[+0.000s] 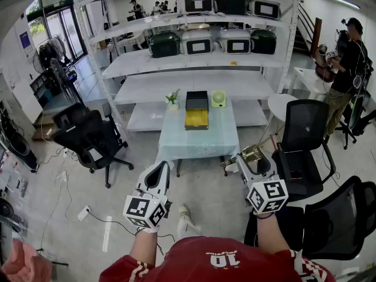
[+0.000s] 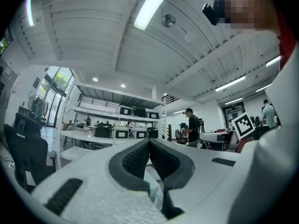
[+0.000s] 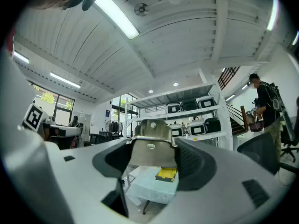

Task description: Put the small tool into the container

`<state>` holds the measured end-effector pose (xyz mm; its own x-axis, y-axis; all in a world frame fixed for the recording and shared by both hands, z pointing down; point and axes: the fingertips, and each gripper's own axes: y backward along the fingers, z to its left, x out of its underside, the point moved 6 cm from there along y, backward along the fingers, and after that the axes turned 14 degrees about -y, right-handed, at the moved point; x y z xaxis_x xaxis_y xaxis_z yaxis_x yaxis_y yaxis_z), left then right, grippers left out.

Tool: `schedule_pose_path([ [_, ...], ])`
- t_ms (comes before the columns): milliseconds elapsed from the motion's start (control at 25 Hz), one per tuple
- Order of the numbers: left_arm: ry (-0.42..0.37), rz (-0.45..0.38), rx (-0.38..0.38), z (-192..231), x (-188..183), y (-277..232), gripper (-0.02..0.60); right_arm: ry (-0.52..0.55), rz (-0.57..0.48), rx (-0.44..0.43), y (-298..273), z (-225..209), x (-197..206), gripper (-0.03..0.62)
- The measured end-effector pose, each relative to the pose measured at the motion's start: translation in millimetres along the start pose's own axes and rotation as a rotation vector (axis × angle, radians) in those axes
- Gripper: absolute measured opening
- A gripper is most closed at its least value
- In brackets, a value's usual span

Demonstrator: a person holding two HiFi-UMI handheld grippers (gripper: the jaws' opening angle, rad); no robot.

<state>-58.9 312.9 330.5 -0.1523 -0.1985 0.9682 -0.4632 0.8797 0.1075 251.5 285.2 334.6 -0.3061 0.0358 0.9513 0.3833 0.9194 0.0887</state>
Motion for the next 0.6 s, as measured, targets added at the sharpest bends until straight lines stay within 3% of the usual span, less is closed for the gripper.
schedule_pose_path([
  [600, 0.002, -0.005, 0.001, -4.4, -3.9, -1.0, -0.009, 0.011, -0.008, -0.008, 4.0, 1.8, -4.4, 0.285],
])
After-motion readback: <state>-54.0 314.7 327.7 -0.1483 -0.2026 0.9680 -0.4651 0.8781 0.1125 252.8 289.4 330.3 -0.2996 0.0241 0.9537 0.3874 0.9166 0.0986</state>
